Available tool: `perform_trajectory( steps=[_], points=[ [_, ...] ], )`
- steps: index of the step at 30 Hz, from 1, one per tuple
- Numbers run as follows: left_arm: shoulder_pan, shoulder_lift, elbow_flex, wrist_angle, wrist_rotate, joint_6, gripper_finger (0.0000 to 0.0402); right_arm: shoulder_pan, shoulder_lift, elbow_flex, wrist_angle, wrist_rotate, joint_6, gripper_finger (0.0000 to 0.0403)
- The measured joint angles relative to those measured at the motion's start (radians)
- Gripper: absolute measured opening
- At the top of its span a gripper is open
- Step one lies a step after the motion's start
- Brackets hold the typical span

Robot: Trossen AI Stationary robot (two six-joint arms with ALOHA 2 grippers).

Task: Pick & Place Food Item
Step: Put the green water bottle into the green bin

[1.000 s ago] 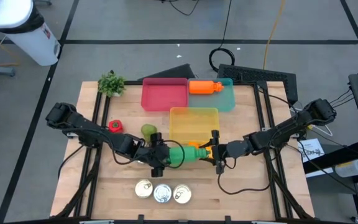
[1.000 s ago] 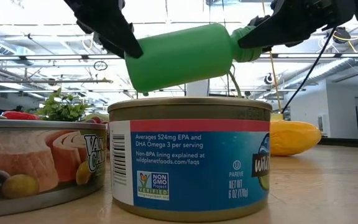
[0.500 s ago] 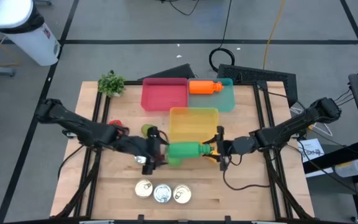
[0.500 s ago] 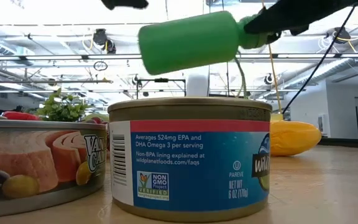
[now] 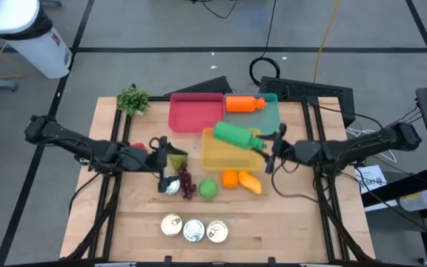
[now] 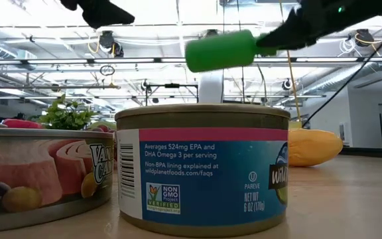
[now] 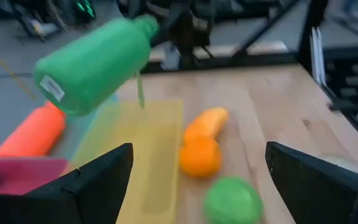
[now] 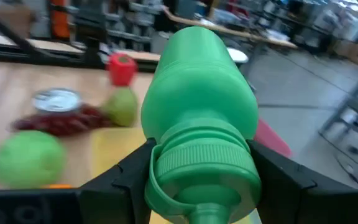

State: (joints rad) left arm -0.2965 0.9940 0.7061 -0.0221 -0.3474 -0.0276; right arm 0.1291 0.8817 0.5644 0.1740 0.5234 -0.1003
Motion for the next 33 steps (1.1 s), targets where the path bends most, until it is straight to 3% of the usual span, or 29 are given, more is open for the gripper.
perform_trajectory(
  steps=[5, 10, 16, 20, 24, 33],
  points=[
    [0.042, -0.052, -0.08, 0.056, -0.017, 0.007, 0.0368, -0.204, -0.046, -0.005, -0.056, -0.099, -0.045, 0.0198],
    [0.083, -0.06, -0.113, 0.069, -0.021, 0.02, 0.0361, -0.473, -0.038, -0.004, -0.009, -0.314, -0.103, 0.0198],
    [0.113, -0.052, -0.13, 0.103, -0.013, 0.026, 0.0371, -0.842, 0.014, -0.003, 0.074, -0.717, -0.067, 0.0198],
    [0.122, -0.053, -0.13, 0.103, -0.012, 0.023, 0.0376, -0.985, 0.09, -0.003, 0.093, -0.999, -0.104, 0.0198],
    [0.122, -0.053, -0.13, 0.102, -0.012, 0.018, 0.0372, -1.0, 0.17, -0.003, 0.065, -1.007, -0.206, 0.0198],
    [0.126, -0.051, -0.13, 0.101, 0.003, -0.001, 0.0365, -0.996, 0.307, -0.003, 0.052, -0.923, -0.208, 0.0198]
  ],
)
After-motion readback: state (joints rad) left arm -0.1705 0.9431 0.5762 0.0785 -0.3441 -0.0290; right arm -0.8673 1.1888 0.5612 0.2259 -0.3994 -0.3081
